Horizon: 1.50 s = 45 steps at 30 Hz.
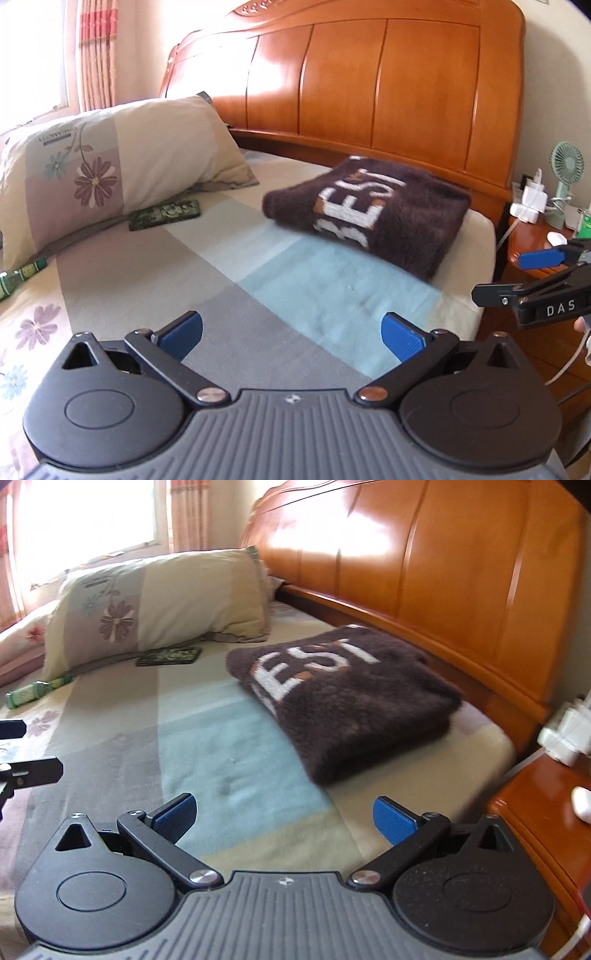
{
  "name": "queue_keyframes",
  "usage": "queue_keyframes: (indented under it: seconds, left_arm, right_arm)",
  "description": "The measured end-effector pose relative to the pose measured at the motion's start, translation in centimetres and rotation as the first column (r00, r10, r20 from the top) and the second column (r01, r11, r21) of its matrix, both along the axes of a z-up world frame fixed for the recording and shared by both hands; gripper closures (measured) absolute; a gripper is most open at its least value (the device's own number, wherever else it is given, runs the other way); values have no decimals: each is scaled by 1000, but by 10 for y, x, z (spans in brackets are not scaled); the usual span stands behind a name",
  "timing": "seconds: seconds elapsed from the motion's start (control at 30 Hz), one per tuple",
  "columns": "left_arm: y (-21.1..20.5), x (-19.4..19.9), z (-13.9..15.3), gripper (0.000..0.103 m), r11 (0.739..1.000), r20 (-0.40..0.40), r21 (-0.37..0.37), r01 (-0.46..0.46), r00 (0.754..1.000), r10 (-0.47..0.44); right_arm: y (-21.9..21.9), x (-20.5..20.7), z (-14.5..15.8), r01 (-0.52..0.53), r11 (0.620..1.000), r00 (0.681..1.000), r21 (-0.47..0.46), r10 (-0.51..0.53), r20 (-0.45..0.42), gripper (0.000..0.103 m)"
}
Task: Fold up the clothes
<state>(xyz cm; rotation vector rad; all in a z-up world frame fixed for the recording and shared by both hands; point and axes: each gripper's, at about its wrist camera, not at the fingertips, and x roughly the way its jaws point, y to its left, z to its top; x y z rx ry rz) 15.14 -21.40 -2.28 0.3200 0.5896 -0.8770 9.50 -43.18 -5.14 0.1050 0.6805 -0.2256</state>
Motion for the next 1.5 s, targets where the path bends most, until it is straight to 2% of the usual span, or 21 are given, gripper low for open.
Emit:
queue_keyframes:
  seconds: [0.1,0.3,0.43,0.57,0.7,0.73,0.87,1.1,1.5]
  left_arm:
    - [0,-8,-2,1,1000,-25,7,13,1000,-13]
    - [3,-21,-1,1,999,-38,21,32,999,-31]
    - [8,-23,7,1,1000,-37,-12,7,999,-7]
    - [13,-23,17,1,998,-62,-57,21,998,-24]
    - [11,-40,26,1,1000,61,-27,-11,998,13]
    - [10,-44,28,1,1000,70,-21,-8,997,10]
    - [8,-42,32,1,999,-18,-40,37,999,-37]
    - [4,-42,37,1,999,-58,-40,18,998,-20]
    - [1,-50,45,1,998,-84,-59,32,996,-37]
  right_arm:
    - [10,-13,6,-8,1000,1000,1,8,6,0]
    - [16,-34,16,53,995,998,81,-56,36,0]
    - [19,-45,18,72,990,996,119,-78,50,0]
    - [24,-49,22,93,990,995,108,-96,26,0]
    - [30,-49,27,128,989,992,80,-128,1,0]
    - [31,-49,28,137,988,991,71,-136,-6,0]
    - [35,-49,30,152,986,988,74,-151,-18,0]
    - [39,-54,37,158,985,987,67,-157,-18,0]
    - [40,-68,45,170,983,985,75,-171,10,0]
